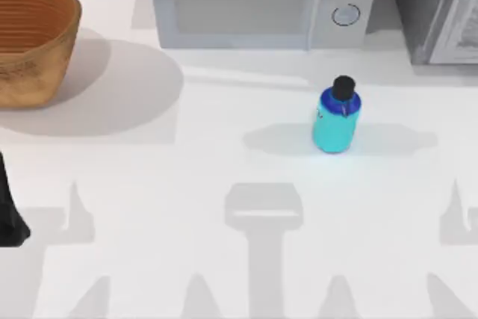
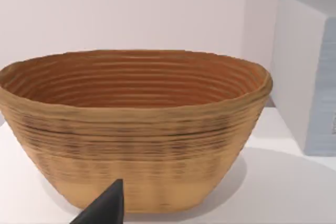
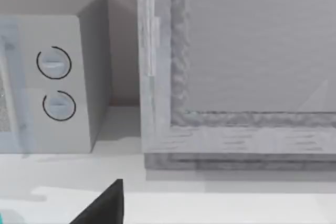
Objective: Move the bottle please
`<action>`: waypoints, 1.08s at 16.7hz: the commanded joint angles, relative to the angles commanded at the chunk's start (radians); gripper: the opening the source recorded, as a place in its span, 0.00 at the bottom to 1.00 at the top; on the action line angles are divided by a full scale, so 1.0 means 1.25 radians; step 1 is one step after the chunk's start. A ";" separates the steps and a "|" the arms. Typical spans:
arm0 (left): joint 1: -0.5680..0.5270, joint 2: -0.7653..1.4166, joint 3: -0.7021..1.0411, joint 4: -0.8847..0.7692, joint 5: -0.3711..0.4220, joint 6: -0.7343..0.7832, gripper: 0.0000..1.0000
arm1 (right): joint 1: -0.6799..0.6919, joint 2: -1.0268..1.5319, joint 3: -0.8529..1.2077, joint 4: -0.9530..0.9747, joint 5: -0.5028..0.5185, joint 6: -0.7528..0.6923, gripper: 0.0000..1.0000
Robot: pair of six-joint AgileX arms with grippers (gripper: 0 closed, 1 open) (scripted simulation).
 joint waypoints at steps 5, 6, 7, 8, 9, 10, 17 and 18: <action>0.000 0.000 0.000 0.000 0.000 0.000 1.00 | 0.005 0.049 0.017 0.047 -0.019 0.005 1.00; 0.000 0.000 0.000 0.000 0.000 0.000 1.00 | 0.008 0.082 0.026 0.078 -0.031 0.007 1.00; 0.000 0.000 0.000 0.000 0.000 0.000 1.00 | 0.010 0.124 0.035 0.114 -0.044 0.007 1.00; 0.000 0.000 0.000 0.000 0.000 0.000 1.00 | 0.013 0.173 0.044 0.155 -0.060 0.007 1.00; 0.000 0.000 0.000 0.000 0.000 0.000 1.00 | 0.016 0.231 0.054 0.200 -0.077 0.006 1.00; 0.000 0.000 0.000 0.000 0.000 0.000 1.00 | 0.019 0.296 0.064 0.250 -0.096 0.004 1.00; 0.000 0.000 0.000 0.000 0.000 0.000 1.00 | 0.044 0.855 0.147 0.675 -0.253 -0.015 1.00; 0.000 0.000 0.000 0.000 0.000 0.000 1.00 | 0.048 0.941 0.161 0.740 -0.277 -0.018 1.00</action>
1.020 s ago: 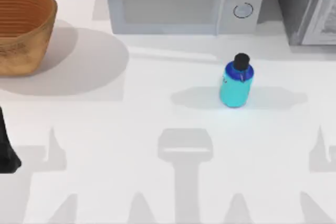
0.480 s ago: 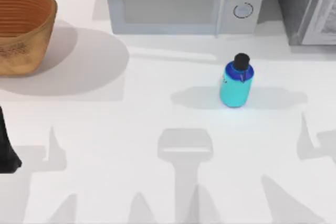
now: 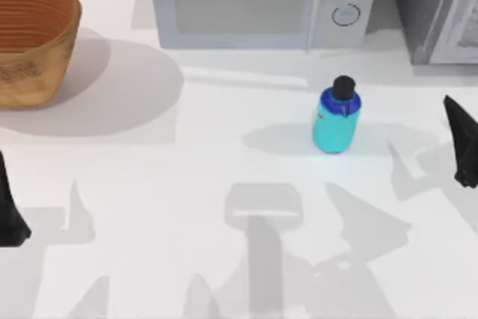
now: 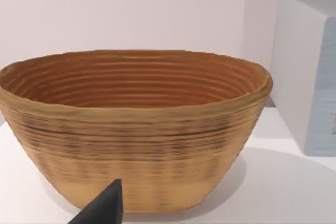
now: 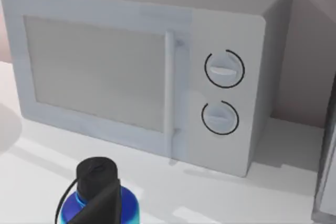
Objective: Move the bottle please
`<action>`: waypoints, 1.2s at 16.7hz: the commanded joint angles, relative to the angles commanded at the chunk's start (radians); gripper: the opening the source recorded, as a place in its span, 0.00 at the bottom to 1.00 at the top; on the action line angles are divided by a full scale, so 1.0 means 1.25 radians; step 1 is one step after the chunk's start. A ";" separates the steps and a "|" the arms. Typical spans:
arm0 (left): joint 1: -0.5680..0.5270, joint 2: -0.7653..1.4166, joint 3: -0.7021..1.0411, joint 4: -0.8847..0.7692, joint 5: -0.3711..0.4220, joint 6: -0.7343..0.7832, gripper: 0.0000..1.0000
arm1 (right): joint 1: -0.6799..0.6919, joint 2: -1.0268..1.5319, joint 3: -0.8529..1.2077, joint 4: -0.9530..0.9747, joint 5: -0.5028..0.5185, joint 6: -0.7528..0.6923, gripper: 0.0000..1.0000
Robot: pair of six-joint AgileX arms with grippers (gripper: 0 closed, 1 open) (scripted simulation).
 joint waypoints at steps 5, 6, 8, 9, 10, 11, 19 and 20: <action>0.000 0.000 0.000 0.000 0.000 0.000 1.00 | 0.018 0.405 0.065 0.307 -0.111 -0.016 1.00; 0.000 0.000 0.000 0.000 0.000 0.000 1.00 | 0.021 0.475 0.076 0.362 -0.130 -0.019 1.00; 0.000 0.000 0.000 0.000 0.000 0.000 1.00 | 0.026 0.601 0.098 0.459 -0.165 -0.023 1.00; 0.000 0.000 0.000 0.000 0.000 0.000 1.00 | 0.029 0.655 0.108 0.501 -0.181 -0.026 1.00; 0.000 0.000 0.000 0.000 0.000 0.000 1.00 | 0.031 0.703 0.116 0.539 -0.194 -0.027 1.00; 0.000 0.000 0.000 0.000 0.000 0.000 1.00 | 0.033 0.745 0.124 0.571 -0.206 -0.029 1.00; 0.000 0.000 0.000 0.000 0.000 0.000 1.00 | 0.038 0.838 0.141 0.644 -0.234 -0.032 1.00; 0.000 0.000 0.000 0.000 0.000 0.000 1.00 | 0.034 0.836 0.138 0.642 -0.233 -0.031 1.00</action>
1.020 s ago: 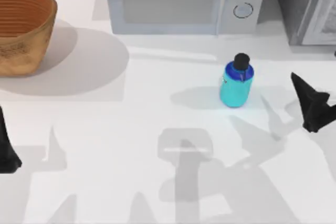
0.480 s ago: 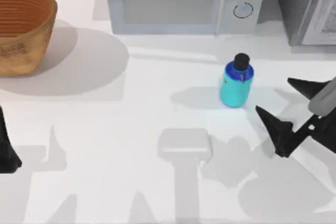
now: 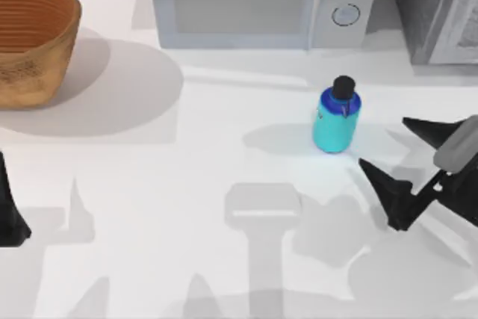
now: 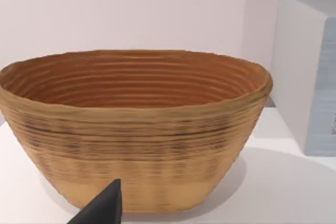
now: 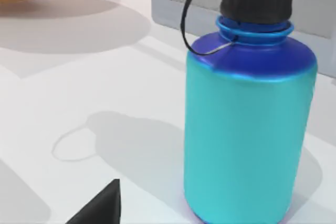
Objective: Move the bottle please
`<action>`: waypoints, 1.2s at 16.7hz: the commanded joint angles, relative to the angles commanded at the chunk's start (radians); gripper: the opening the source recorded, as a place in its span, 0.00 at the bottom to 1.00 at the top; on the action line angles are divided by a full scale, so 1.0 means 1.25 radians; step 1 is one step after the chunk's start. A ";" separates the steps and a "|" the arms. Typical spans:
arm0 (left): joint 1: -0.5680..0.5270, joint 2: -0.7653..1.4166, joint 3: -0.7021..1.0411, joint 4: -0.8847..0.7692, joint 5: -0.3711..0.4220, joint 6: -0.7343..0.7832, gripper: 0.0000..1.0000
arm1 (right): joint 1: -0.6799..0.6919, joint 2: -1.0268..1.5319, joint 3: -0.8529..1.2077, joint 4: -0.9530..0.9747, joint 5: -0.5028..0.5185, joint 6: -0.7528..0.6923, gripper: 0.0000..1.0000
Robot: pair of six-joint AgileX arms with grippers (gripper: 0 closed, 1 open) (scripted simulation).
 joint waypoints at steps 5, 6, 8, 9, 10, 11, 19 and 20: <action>0.000 0.000 0.000 0.000 0.000 0.000 1.00 | 0.047 0.024 0.085 -0.055 0.041 0.005 1.00; 0.000 0.000 0.000 0.000 0.000 0.000 1.00 | 0.064 0.034 0.117 -0.077 0.058 0.007 1.00; 0.000 0.000 0.000 0.000 0.000 0.000 1.00 | 0.098 0.053 0.186 -0.123 0.093 0.012 1.00; 0.000 0.000 0.000 0.000 0.000 0.000 1.00 | 0.115 0.062 0.219 -0.146 0.109 0.014 1.00; 0.000 0.000 0.000 0.000 0.000 0.000 1.00 | 0.129 0.070 0.247 -0.165 0.124 0.016 1.00; 0.000 0.000 0.000 0.000 0.000 0.000 1.00 | 0.141 0.075 0.268 -0.181 0.136 0.017 1.00; 0.000 0.000 0.000 0.000 0.000 0.000 1.00 | 0.153 0.080 0.286 -0.195 0.147 0.018 0.77; 0.000 0.000 0.000 0.000 0.000 0.000 1.00 | 0.153 0.080 0.286 -0.195 0.147 0.018 0.70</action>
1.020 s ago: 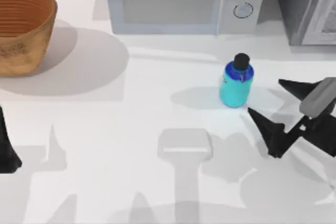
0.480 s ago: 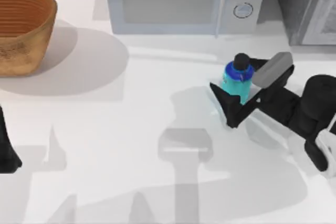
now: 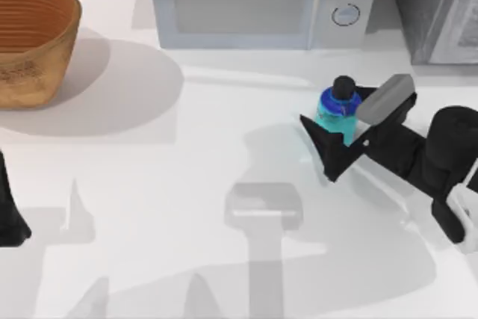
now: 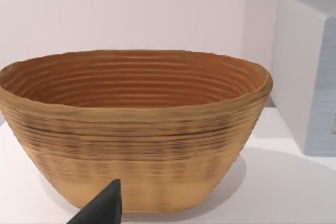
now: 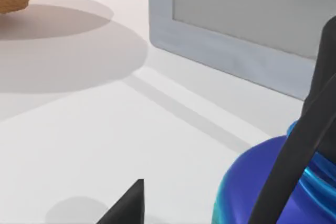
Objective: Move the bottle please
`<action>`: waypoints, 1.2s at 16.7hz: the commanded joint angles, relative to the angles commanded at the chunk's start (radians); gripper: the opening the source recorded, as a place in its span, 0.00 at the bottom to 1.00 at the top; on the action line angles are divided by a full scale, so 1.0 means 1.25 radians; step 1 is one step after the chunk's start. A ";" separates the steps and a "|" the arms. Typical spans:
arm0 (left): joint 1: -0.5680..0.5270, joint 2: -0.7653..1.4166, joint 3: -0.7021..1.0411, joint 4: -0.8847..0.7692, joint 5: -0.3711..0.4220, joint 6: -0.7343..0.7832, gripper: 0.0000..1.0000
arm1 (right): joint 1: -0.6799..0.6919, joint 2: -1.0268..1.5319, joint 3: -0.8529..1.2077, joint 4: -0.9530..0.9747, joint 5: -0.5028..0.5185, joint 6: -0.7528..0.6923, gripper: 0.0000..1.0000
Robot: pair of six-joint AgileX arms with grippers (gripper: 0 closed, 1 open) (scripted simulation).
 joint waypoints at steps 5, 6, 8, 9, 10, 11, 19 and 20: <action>0.000 0.000 0.000 0.000 0.000 0.000 1.00 | 0.000 0.000 0.000 0.000 0.000 0.000 0.32; 0.000 0.000 0.000 0.000 0.000 0.000 1.00 | 0.000 0.000 0.000 0.000 0.000 0.000 0.25; 0.000 0.000 0.000 0.000 0.000 0.000 1.00 | 0.000 0.000 0.000 0.000 0.000 0.000 0.10; 0.000 0.000 0.000 0.000 0.000 0.000 1.00 | 0.000 0.000 0.000 0.000 0.000 0.000 0.02; 0.000 0.000 0.000 0.000 0.000 0.000 1.00 | 0.000 0.000 0.000 0.000 0.000 0.000 0.00; 0.000 0.000 0.000 0.000 0.000 0.000 1.00 | 0.000 0.000 0.000 0.000 0.000 0.000 0.00; 0.000 0.000 0.000 0.000 0.000 0.000 1.00 | -0.003 -0.001 0.000 -0.001 -0.001 0.000 0.00; 0.000 0.000 0.000 0.000 0.000 0.000 1.00 | -0.012 -0.002 0.003 -0.009 -0.009 -0.007 0.00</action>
